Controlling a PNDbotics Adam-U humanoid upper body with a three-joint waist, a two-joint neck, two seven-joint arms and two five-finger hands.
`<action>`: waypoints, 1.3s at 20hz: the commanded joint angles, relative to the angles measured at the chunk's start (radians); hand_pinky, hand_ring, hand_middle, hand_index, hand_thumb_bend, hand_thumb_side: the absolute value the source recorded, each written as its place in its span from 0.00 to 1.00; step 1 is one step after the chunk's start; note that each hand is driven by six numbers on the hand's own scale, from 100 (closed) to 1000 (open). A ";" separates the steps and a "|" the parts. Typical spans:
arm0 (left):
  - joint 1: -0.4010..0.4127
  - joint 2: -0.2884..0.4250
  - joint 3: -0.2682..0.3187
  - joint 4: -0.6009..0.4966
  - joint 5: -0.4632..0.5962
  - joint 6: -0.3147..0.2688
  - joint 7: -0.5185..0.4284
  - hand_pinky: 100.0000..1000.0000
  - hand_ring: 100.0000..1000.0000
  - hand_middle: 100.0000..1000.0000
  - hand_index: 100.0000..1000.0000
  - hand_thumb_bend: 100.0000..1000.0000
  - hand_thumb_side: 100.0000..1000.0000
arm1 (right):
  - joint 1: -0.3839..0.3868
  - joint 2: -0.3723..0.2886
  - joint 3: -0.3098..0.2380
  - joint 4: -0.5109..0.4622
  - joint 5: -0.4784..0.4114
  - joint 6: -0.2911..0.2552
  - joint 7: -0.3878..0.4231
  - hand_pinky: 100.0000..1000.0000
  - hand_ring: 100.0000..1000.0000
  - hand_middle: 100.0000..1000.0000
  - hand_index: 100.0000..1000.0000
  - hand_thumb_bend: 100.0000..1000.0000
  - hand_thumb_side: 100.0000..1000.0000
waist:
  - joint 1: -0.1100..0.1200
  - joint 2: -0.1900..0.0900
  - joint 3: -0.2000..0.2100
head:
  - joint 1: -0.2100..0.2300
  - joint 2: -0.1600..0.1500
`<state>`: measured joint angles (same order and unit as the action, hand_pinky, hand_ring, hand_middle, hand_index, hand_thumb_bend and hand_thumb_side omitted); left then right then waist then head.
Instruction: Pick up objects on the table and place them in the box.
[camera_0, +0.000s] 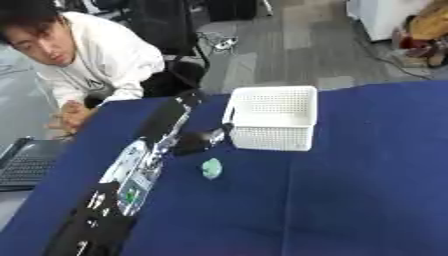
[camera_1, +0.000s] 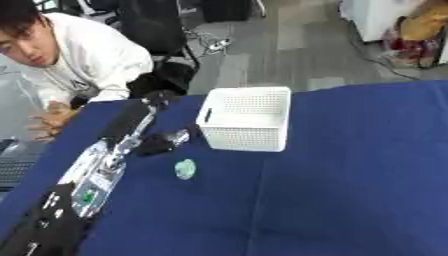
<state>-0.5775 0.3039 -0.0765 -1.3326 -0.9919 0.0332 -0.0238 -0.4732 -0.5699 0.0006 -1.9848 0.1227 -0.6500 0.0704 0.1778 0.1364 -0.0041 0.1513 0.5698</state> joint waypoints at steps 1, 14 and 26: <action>-0.010 0.006 0.017 -0.001 -0.079 0.061 -0.033 0.24 0.49 0.76 0.87 0.66 0.89 | -0.010 -0.008 -0.004 -0.015 0.001 0.003 0.000 0.00 0.19 0.24 0.53 0.00 1.00 | -0.010 -0.015 0.002 | 0.014 -0.014; 0.094 -0.061 0.088 -0.064 -0.126 0.209 -0.107 0.53 0.75 0.93 0.96 0.52 1.00 | -0.005 -0.011 -0.009 -0.015 0.005 0.004 -0.005 0.00 0.19 0.23 0.53 0.00 1.00 | -0.013 -0.015 0.010 | 0.017 -0.015; 0.156 -0.084 0.074 -0.098 -0.080 0.199 -0.102 0.58 0.77 0.95 0.98 0.67 1.00 | -0.002 -0.013 -0.008 -0.015 0.008 0.004 -0.007 0.00 0.19 0.23 0.53 0.00 1.00 | -0.014 -0.015 0.014 | 0.017 -0.018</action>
<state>-0.4154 0.2111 -0.0034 -1.4066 -1.0795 0.2364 -0.1281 -0.4683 -0.5700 0.0002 -1.9848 0.1266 -0.6466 0.0660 0.1742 0.1364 0.0081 0.1592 0.5624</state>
